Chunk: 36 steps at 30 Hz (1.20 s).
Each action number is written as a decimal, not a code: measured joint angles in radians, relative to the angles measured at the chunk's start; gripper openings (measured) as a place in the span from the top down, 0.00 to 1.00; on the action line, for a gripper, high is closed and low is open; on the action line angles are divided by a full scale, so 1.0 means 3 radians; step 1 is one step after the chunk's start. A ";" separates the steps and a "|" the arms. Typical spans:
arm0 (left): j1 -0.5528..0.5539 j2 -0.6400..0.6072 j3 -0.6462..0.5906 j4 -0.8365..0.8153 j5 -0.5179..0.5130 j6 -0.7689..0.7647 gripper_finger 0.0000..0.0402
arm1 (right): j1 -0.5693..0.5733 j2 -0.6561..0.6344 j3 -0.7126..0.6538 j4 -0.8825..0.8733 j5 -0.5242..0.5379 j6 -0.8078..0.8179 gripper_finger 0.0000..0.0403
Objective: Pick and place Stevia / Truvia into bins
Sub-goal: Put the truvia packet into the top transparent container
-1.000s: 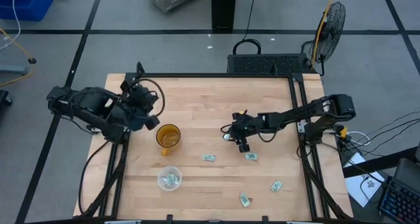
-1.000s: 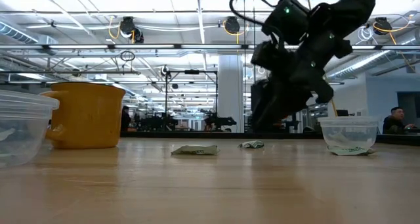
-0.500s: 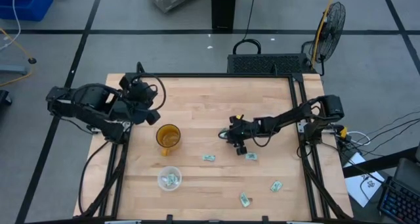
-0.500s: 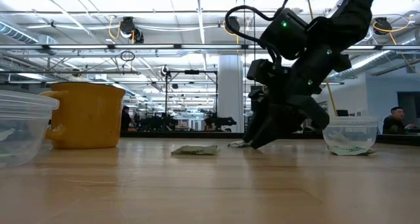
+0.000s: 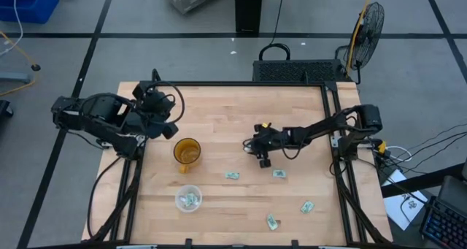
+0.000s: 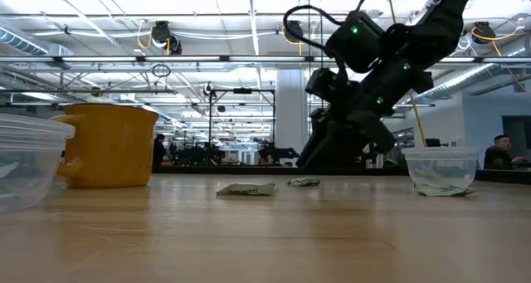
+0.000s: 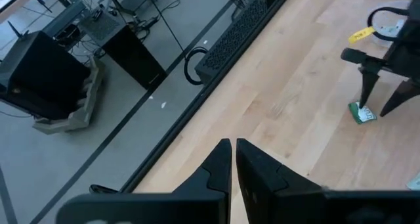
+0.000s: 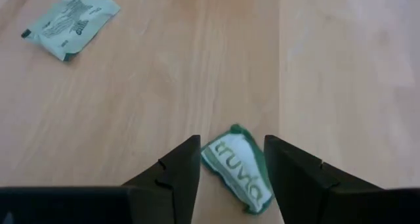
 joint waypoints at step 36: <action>0.0000 0.0001 0.0000 0.0003 0.0041 -0.0013 0.92 | -0.0056 -0.0195 -0.0004 -0.0131 0.0543 0.0185 0.90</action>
